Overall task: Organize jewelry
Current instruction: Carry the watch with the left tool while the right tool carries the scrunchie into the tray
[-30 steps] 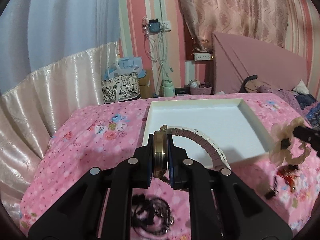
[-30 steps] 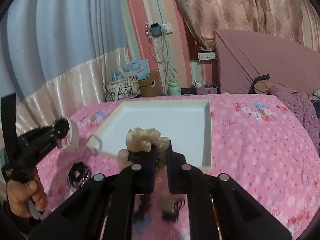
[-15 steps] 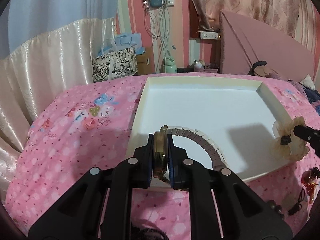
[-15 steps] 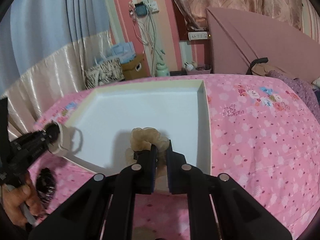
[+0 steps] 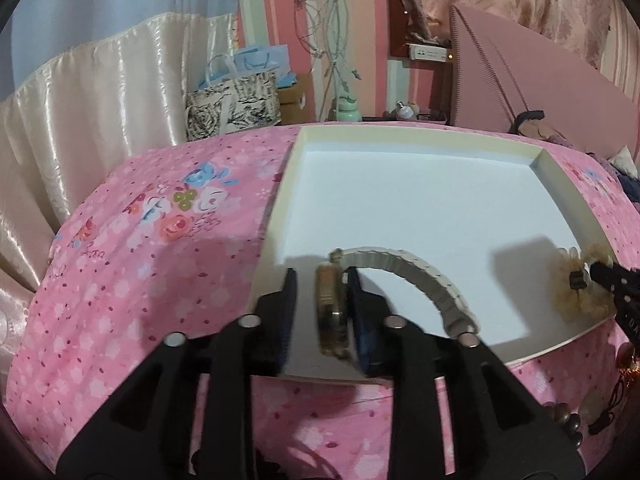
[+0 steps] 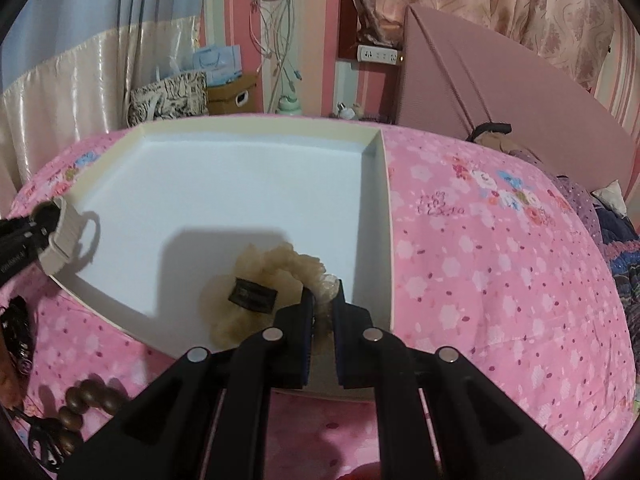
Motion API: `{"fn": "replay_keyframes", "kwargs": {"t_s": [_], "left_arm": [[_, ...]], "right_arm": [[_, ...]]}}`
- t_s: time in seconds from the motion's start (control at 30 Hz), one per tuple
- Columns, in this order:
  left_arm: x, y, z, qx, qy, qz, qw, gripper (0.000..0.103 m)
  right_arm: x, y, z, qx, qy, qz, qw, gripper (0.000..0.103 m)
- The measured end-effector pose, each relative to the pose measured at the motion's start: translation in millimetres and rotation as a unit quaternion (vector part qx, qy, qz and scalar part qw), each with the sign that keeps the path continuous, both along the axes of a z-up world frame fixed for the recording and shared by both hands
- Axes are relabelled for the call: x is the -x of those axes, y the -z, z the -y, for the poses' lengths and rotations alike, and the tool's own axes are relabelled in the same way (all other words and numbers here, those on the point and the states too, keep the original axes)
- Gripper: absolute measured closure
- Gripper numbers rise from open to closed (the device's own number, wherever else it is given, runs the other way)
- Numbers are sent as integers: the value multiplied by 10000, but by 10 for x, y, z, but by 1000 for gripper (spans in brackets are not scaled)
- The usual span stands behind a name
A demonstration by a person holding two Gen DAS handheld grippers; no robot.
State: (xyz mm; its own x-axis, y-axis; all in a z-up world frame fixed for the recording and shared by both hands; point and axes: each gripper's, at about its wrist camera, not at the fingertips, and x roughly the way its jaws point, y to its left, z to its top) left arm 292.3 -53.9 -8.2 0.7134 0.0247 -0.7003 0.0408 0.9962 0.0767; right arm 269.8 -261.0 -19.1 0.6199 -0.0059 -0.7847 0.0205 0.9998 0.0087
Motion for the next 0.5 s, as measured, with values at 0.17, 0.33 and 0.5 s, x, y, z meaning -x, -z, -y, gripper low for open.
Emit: {"fn": "replay_keyframes", "kwargs": {"t_s": [0.17,0.33,0.5], "left_arm": [[-23,-28,2,161,200,131,9996,79],[-103,-4,-61,349,56,42,9994,78],[-99,48,-25,327,106,-93,9994,76]], "right_arm": [[-14,53,-27,8,-6,-31,10000,94],[-18,67,-16,-65,-10,-41,10000,94],[-6,61,-13,-192,-36,-37,9998,91]]}}
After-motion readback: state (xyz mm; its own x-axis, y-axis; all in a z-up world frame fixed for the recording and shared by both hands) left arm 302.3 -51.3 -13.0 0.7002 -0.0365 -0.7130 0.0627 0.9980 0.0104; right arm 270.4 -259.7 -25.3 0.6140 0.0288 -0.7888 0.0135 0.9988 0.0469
